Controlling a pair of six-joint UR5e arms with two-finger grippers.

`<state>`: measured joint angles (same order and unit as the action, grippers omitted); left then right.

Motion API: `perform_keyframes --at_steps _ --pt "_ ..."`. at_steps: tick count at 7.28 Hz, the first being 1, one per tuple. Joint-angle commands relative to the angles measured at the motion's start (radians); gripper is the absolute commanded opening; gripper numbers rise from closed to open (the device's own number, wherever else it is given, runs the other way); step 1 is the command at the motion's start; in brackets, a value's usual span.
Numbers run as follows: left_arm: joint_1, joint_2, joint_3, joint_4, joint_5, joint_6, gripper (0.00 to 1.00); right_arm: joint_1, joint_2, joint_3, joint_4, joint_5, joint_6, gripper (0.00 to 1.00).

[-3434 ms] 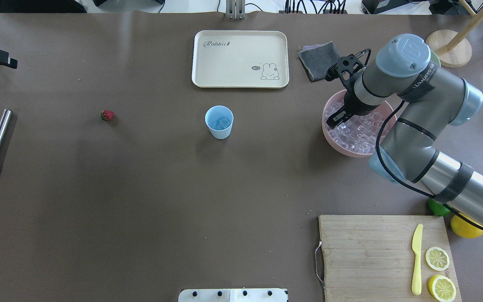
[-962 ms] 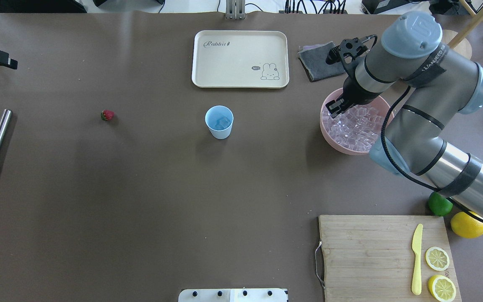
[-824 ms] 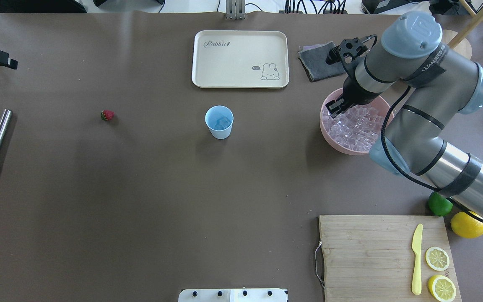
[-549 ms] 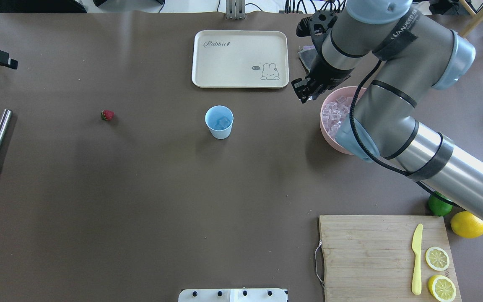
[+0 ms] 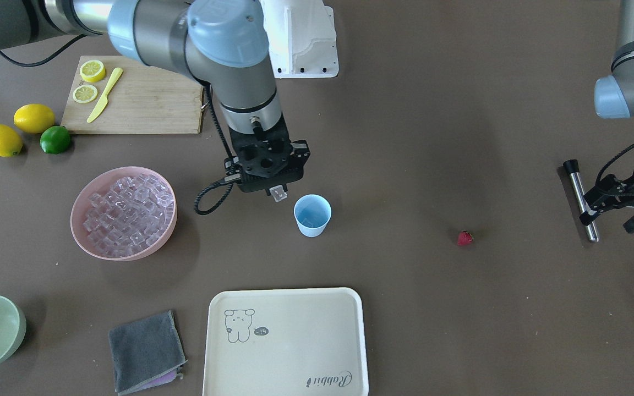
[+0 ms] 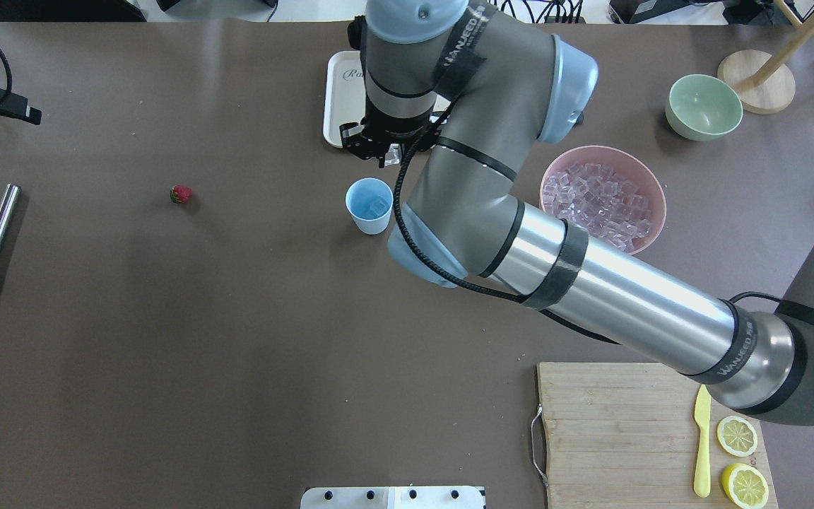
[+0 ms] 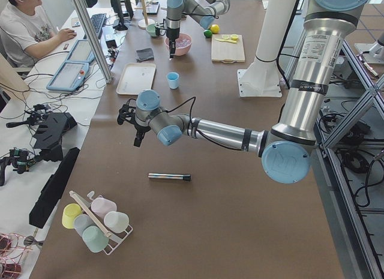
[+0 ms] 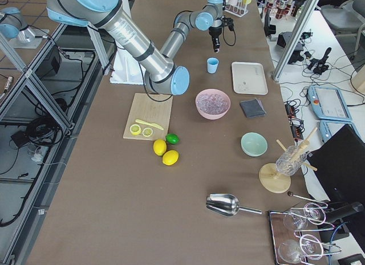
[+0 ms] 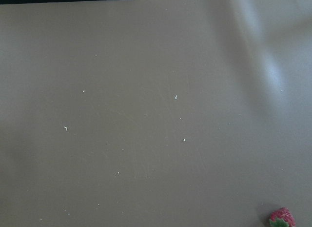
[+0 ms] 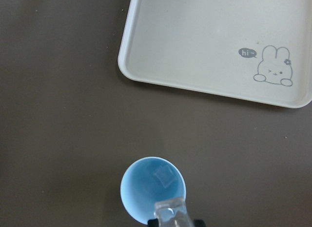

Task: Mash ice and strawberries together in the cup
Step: 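Carry the ice cube over the light-blue cup, then lower the right gripper and release the ice cube into the cup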

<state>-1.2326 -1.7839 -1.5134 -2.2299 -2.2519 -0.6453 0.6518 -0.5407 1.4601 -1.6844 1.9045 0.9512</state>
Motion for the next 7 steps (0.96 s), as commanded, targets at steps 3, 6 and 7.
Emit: perform_keyframes --at_steps 3,6,7 --pt "0.001 0.009 -0.007 -0.001 0.000 -0.001 0.97 -0.055 0.062 -0.159 0.050 -0.105 0.031 0.00" --pt "0.004 0.005 -0.007 -0.002 0.000 0.007 0.97 -0.067 0.053 -0.185 0.063 -0.117 0.032 0.00" --pt "0.004 0.004 -0.005 -0.022 0.000 0.004 0.97 -0.081 0.050 -0.187 0.063 -0.143 0.034 0.00"
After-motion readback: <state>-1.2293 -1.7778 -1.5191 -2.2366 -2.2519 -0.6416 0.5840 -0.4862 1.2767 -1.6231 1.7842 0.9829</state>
